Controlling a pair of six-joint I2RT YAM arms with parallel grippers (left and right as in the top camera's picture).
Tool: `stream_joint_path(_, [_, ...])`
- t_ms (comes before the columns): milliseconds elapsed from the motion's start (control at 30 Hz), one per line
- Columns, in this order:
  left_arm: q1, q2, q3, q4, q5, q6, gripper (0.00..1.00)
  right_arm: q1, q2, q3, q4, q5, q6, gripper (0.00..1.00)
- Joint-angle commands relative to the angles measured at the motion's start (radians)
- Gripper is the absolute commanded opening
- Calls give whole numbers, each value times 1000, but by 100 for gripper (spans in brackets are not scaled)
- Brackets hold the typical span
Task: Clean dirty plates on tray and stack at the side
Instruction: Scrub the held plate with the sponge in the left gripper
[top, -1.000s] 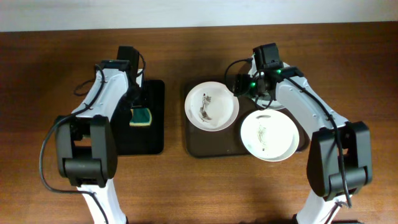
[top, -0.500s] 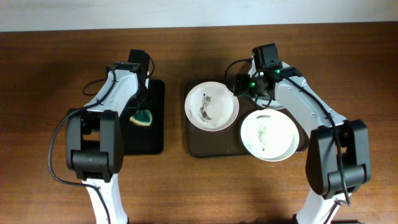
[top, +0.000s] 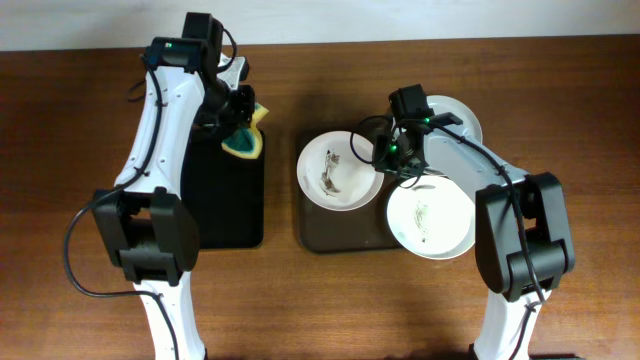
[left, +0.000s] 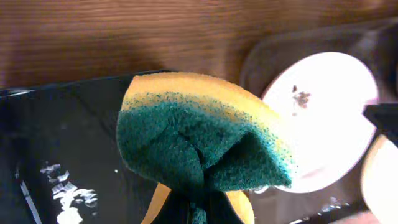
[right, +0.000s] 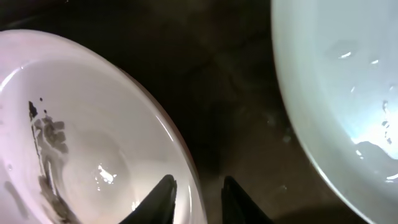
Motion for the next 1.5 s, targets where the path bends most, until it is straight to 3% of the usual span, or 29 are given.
stream_joint_path(0, [1,-9,23,27,162,24,0,17,51,4,-2,-21,9,16])
stream_joint_path(33, [-4,-9,23,40,180,23,0,18,71,4,-9,-39,13,6])
stream_joint_path(67, [-13,-9,23,52,185,22,0,18,83,4,-19,-39,36,4])
stream_joint_path(300, [-203,101,-11,220,173,-5,0,-15,87,4,-38,-103,43,4])
stream_joint_path(467, [-320,314,-11,266,-87,-253,0,-28,87,4,-47,-115,42,4])
stream_joint_path(567, [-380,335,-11,287,-173,-278,0,-51,89,4,-46,-208,2,4])
stream_joint_path(667, [-423,340,-11,278,112,-156,0,-62,90,4,-42,-230,-19,4])
stream_joint_path(833, [-375,340,-10,353,282,-157,0,-62,90,4,-38,-230,-19,4])
stream_joint_path(933, [-344,339,-10,384,-113,-297,0,-62,90,4,-35,-230,-19,4])
stream_joint_path(1000, [-345,339,2,303,-211,-304,0,-62,90,4,-34,-229,-19,4])
stream_joint_path(1033, [-345,339,32,178,-214,-304,0,-62,90,4,-34,-229,-19,4])
stream_joint_path(1133, [-336,339,135,-43,-210,-284,0,-63,90,4,-35,-226,-19,4])
stream_joint_path(1167, [-331,339,158,-72,-172,-197,0,-62,90,4,-35,-226,-19,4])
stream_joint_path(1300, [-348,357,146,23,-137,-169,0,-62,90,4,-34,-226,-19,4])
stream_joint_path(1367, [-392,417,146,65,-88,-241,0,-63,90,4,-34,-225,-20,4])
stream_joint_path(1467, [-451,456,148,68,145,-238,0,-63,90,4,-31,-225,-23,4])
